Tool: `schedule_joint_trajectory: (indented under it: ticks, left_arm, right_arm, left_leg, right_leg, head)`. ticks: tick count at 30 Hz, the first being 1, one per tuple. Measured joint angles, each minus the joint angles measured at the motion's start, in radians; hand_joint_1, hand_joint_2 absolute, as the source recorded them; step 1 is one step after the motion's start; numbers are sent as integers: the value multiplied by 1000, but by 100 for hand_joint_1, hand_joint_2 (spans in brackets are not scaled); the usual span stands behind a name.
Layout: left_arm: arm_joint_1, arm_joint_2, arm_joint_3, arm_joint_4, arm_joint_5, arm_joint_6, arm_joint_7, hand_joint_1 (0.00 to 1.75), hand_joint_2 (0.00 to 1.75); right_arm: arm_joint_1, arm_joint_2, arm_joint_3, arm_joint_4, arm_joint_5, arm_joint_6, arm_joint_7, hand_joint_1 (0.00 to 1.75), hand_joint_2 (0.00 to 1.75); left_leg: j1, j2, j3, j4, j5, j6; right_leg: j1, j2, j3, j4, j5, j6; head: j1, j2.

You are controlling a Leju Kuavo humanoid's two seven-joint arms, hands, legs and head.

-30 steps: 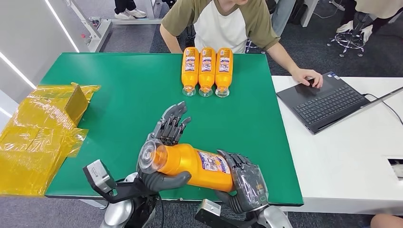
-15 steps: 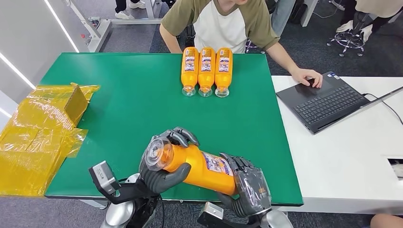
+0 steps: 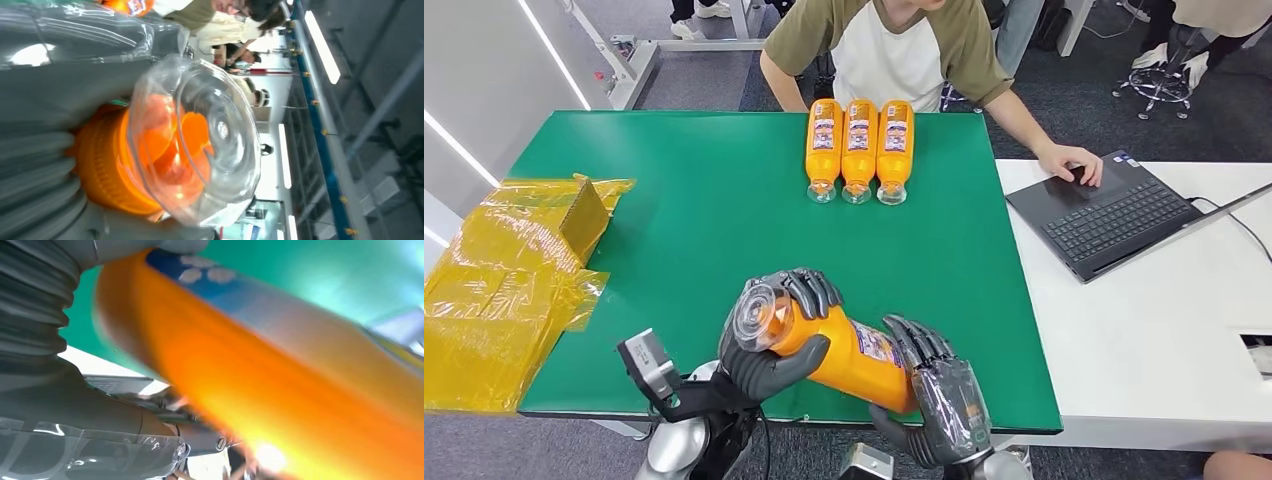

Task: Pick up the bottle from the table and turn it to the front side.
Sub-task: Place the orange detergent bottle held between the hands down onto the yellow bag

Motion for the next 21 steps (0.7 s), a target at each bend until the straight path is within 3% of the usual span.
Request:
schedule_joint_trajectory:
  ticks: [7, 15, 18, 21]
  left_arm:
    - [-1, -5, 12, 0, -5, 58, 13, 175, 175]
    - [-1, -6, 16, 1, -16, 79, 16, 175, 175]
    - [-2, -5, 20, 10, -71, 135, 20, 175, 175]
    - [-7, 5, 32, 22, -271, 261, 47, 175, 175]
  right_arm:
    - [7, 48, 1, -34, -191, -265, -160, 0, 175]
    - [12, 86, 4, -62, -244, -310, -213, 0, 175]
    - [23, 113, 1, -81, -340, -363, -344, 0, 175]
    - [38, 168, -22, -120, -437, -377, -526, 0, 175]
  left_leg:
    - [0, 0, 0, 0, 0, 0]
    - [0, 0, 0, 0, 0, 0]
    - [0, 0, 0, 0, 0, 0]
    - [0, 0, 0, 0, 0, 0]
  right_leg:
    - [0, 0, 0, 0, 0, 0]
    - [0, 0, 0, 0, 0, 0]
    - [0, 0, 0, 0, 0, 0]
    - [0, 0, 0, 0, 0, 0]
  head:
    - [0, 0]
    - [0, 0]
    - [0, 0]
    - [0, 0]
